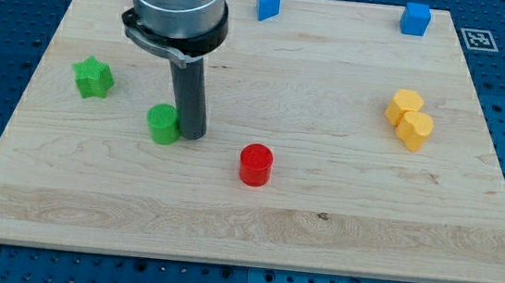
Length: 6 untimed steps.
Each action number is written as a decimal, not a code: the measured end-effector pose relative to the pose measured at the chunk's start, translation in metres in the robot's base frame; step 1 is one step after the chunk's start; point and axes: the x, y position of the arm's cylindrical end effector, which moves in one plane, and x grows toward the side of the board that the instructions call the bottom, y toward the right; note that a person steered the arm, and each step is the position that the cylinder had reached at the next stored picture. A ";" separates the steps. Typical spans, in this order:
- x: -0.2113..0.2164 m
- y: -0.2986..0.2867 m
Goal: Move the green circle towards the bottom left of the board
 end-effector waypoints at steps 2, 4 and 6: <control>-0.017 0.014; -0.010 -0.041; -0.010 -0.067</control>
